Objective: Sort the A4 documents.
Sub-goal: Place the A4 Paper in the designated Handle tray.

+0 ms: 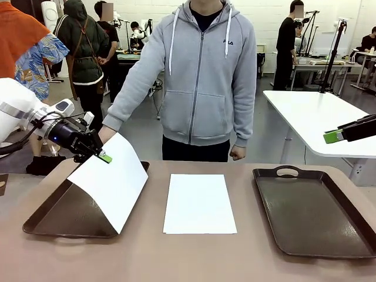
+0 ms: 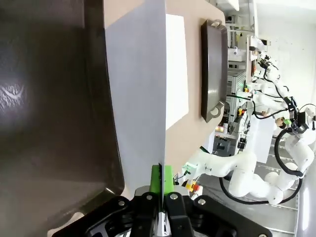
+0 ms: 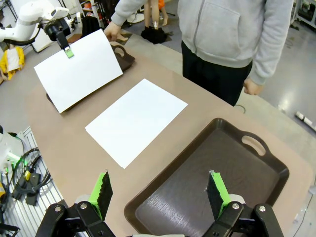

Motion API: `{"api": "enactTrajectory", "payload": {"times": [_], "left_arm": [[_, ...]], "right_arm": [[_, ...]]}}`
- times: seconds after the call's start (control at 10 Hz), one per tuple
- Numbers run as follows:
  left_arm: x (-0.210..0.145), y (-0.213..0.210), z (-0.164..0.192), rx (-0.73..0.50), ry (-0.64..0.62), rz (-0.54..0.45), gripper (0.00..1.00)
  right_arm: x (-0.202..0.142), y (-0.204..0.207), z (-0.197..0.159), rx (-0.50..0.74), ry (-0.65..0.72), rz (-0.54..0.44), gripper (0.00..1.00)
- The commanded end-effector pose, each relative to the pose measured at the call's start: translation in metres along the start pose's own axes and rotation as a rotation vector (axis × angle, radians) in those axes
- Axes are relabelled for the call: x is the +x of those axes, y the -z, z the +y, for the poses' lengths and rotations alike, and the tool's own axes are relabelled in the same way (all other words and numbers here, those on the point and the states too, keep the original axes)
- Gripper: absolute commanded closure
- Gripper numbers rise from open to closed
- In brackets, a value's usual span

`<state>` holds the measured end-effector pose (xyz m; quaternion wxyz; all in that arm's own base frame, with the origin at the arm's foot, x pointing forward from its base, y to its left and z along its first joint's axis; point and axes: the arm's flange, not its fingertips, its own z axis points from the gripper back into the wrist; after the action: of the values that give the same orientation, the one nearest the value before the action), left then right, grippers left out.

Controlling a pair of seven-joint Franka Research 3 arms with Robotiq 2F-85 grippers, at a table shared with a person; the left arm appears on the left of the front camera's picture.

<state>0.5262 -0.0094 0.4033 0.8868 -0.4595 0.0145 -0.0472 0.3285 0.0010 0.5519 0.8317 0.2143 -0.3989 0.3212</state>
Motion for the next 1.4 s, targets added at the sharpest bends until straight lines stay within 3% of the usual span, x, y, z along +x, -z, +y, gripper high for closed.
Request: {"api": "enactTrajectory", "payload": {"times": [0.0,0.4,0.9,1.3], "left_arm": [[0.018,-0.014,-0.001,0.01,0.049,0.029,0.99],[0.014,-0.034,0.009,0.111,-0.005,-0.001,0.99],[0.018,-0.017,0.024,0.161,-0.08,-0.016,0.99],[0.019,-0.024,0.032,0.195,-0.143,-0.14,0.99]], "right_arm": [[-0.001,0.003,0.0,0.016,0.0,-0.004,0.0],[-0.001,0.003,0.0,0.016,0.0,-0.004,0.0],[-0.001,0.003,0.0,0.016,0.0,-0.004,0.0],[-0.001,0.003,0.0,0.016,0.0,-0.004,0.0]]}}
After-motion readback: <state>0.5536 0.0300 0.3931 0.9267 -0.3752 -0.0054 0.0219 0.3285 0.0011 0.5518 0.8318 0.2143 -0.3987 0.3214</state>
